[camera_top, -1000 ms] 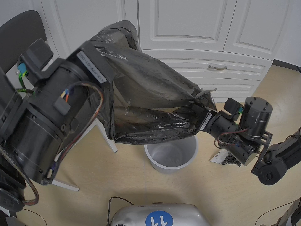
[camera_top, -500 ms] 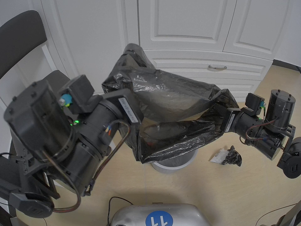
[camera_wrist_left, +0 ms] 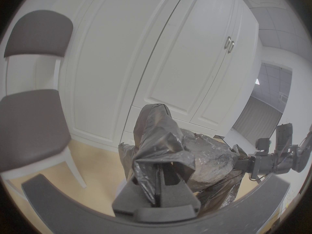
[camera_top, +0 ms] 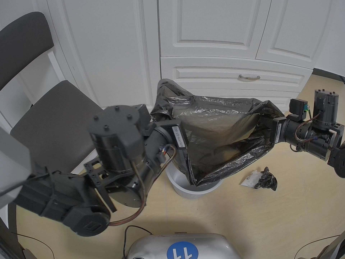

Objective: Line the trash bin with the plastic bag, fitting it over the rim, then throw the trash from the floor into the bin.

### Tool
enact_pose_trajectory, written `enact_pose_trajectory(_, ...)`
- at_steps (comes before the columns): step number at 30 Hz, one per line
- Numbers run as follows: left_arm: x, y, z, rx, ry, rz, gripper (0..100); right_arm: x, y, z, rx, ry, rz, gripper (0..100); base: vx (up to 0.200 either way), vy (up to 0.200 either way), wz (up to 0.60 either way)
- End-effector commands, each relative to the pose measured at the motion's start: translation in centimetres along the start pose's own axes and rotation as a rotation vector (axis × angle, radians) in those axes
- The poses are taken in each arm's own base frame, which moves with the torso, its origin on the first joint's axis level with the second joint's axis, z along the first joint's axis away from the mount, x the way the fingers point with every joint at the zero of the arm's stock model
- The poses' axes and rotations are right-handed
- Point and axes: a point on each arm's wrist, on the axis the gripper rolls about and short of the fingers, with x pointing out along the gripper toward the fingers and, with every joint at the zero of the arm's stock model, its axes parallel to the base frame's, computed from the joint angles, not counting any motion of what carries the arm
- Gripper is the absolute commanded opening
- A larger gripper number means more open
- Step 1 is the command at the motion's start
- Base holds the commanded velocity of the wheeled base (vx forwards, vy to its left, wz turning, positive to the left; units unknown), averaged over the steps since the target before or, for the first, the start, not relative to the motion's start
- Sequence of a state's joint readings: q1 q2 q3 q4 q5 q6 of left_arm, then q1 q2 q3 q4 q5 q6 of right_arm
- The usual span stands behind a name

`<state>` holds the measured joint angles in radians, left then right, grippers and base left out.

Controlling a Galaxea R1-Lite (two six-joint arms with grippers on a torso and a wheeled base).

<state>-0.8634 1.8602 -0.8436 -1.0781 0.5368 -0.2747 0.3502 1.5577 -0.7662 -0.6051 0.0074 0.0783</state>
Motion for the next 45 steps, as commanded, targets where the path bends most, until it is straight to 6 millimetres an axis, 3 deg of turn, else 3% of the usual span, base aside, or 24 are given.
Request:
enact_pose_trajectory(1, 2.3, -0.9, -3.4, -0.018, 0.046, -0.005, 0, 0.5, -1.2, 0.1, -0.008, 0.001, -0.033, 0, 0.0, 0.0, 0.0)
enact_pose_trajectory(5, 2.5, -1.0, -3.4, -0.054, 0.031, -0.01, 0, 0.6, -1.2, 0.0, -0.005, 0.002, -0.03, 0, 0.0, 0.0, 0.0)
enact_pose_trajectory(9, 3.0, -0.8, -4.2, -0.076, 0.027, -0.025, 0, 2.5, -1.3, -0.3, -0.001, -0.033, -0.043, 0, 0.0, 0.0, 0.0)
enact_pose_trajectory(13, 3.1, -0.3, -5.7, -0.046, 0.073, -0.009, 0, 4.5, -1.6, -1.9, 0.006, -0.044, -0.078, 0, 0.0, 0.0, 0.0)
enact_pose_trajectory(16, 3.0, 0.4, -7.2, 0.003, 0.142, 0.017, 0, 5.0, -1.5, -3.0, -0.002, -0.003, -0.075, 0, 0.0, 0.0, 0.0)
enact_pose_trajectory(20, 3.5, 2.6, -11.6, 0.086, 0.342, 0.012, 0, 7.0, -1.8, -6.3, -0.048, 0.114, -0.077, 0, 0.0, 0.0, 0.0)
enact_pose_trajectory(22, 3.5, 2.6, -11.6, 0.086, 0.342, 0.012, 0, 7.0, -1.8, -6.3, -0.048, 0.114, -0.077, 0, 0.0, 0.0, 0.0)
enact_pose_trajectory(23, 4.1, 3.7, -13.6, 0.112, 0.394, 0.04, 0, 7.3, -2.1, -8.0, -0.105, 0.179, -0.081, 0, 0.0, 0.0, 0.0)
enact_pose_trajectory(24, 4.1, 3.9, -14.0, 0.117, 0.402, 0.044, 0, 7.1, -2.3, -8.6, -0.144, 0.205, -0.081, 0, 0.0, 0.0, 0.0)
enact_pose_trajectory(30, 3.8, 3.7, -12.9, 0.107, 0.381, 0.032, 0, 5.8, -2.2, -9.6, -0.275, 0.264, -0.062, 0, 0.0, 0.0, 0.0)
enact_pose_trajectory(39, 2.7, 2.9, -11.5, 0.074, 0.319, -0.021, 0, 4.1, 0.8, -7.2, -0.227, 0.155, 0.019, 0, 0.0, 0.0, 0.0)
enact_pose_trajectory(41, 1.3, 2.9, -11.5, 0.046, 0.309, -0.122, 0, 3.6, 2.5, -6.6, -0.16, 0.119, 0.068, 0, 0.0, 0.0, 0.0)
enact_pose_trajectory(45, -0.7, 3.1, -11.4, -0.011, 0.268, -0.326, 0, 3.0, 4.0, -6.2, -0.13, 0.103, 0.123, 0, 0.0, 0.0, 0.0)
